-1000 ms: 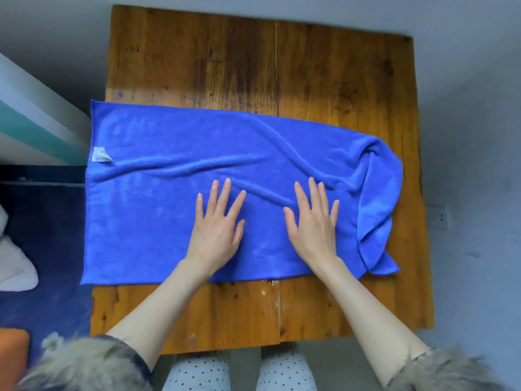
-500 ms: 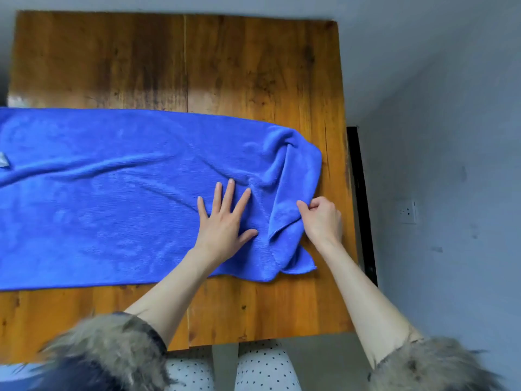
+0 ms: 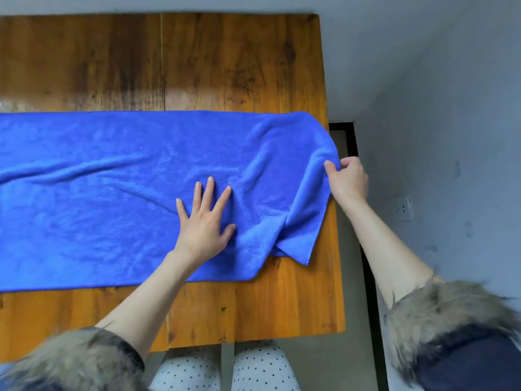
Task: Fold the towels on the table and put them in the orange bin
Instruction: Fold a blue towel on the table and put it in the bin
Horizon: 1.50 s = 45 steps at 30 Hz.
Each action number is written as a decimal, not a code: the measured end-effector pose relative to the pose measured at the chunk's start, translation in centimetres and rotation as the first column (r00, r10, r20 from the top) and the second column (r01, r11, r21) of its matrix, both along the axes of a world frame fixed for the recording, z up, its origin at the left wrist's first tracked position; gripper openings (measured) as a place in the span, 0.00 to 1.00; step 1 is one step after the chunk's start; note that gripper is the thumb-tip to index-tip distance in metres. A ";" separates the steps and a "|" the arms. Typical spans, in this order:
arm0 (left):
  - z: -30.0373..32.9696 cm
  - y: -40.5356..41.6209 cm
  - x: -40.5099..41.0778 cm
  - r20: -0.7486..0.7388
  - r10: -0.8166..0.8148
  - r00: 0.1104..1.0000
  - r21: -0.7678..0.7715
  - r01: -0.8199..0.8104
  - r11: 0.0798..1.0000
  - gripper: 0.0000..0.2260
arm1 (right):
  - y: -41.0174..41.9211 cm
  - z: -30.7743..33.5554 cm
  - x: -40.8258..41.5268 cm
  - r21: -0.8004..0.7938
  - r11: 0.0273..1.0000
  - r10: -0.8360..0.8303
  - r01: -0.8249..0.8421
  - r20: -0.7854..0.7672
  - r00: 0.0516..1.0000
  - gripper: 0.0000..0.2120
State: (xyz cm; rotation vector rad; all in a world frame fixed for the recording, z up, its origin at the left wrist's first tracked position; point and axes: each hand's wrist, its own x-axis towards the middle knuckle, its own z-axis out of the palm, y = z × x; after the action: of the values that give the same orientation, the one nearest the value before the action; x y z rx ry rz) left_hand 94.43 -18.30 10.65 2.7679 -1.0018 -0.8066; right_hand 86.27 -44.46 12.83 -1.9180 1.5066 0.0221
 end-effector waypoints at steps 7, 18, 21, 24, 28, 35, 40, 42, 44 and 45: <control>0.0 -0.5 -3.1 0.048 -0.061 0.997 -0.078 0.065 0.995 0.29 | 6.8 -0.9 -5.6 0.226 0.973 -0.043 0.052 -0.045 0.998 0.17; -0.6 0.6 -4.0 0.053 -0.089 0.995 -0.075 0.093 0.993 0.25 | 4.6 -0.7 -10.4 0.181 0.975 -0.095 0.131 -0.194 0.976 0.15; -0.4 0.4 -4.0 0.037 -0.096 0.995 -0.067 0.098 0.993 0.25 | 4.6 -0.2 -12.0 0.209 0.967 -0.108 0.145 -0.181 0.978 0.18; -0.1 -0.1 -4.3 0.028 -0.046 0.999 -0.100 0.049 0.994 0.23 | 5.4 0.1 -13.0 0.297 0.950 -0.053 0.098 -0.155 0.987 0.18; 0.8 -0.6 -5.6 0.035 -0.003 0.999 -0.331 0.014 0.944 0.14 | 7.0 1.2 -12.6 0.357 0.919 -0.182 0.165 0.014 0.983 0.08; 3.2 -2.5 -10.2 -0.632 0.124 0.765 -0.366 -0.436 0.822 0.12 | 9.2 2.8 -8.5 0.440 0.897 -0.027 -0.039 0.142 0.989 0.13; 2.8 -3.7 -9.8 -0.679 0.210 0.703 -0.337 -0.553 0.762 0.11 | 8.6 2.7 -6.5 0.482 0.872 0.039 -0.084 0.104 0.994 0.14; 2.4 -3.9 -9.4 -0.645 0.291 0.706 -0.318 -0.595 0.738 0.03 | 8.0 2.6 -6.1 0.427 0.903 0.018 -0.047 0.071 0.997 0.16; 2.1 -3.7 -8.9 -0.644 0.356 0.678 -0.285 -0.644 0.710 0.03 | 6.7 2.3 -5.5 0.311 0.947 -0.105 0.079 0.068 0.992 0.20; 2.0 -3.5 -8.5 -0.651 0.365 0.665 -0.278 -0.657 0.701 0.05 | 5.8 2.2 -5.0 0.256 0.956 -0.171 0.146 0.079 0.982 0.21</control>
State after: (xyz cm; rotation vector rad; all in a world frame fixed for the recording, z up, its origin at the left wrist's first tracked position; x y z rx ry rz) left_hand 85.91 -21.77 12.67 1.9926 -0.1923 -0.9815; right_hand 81.28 -38.64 15.01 -1.5734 1.5088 0.0409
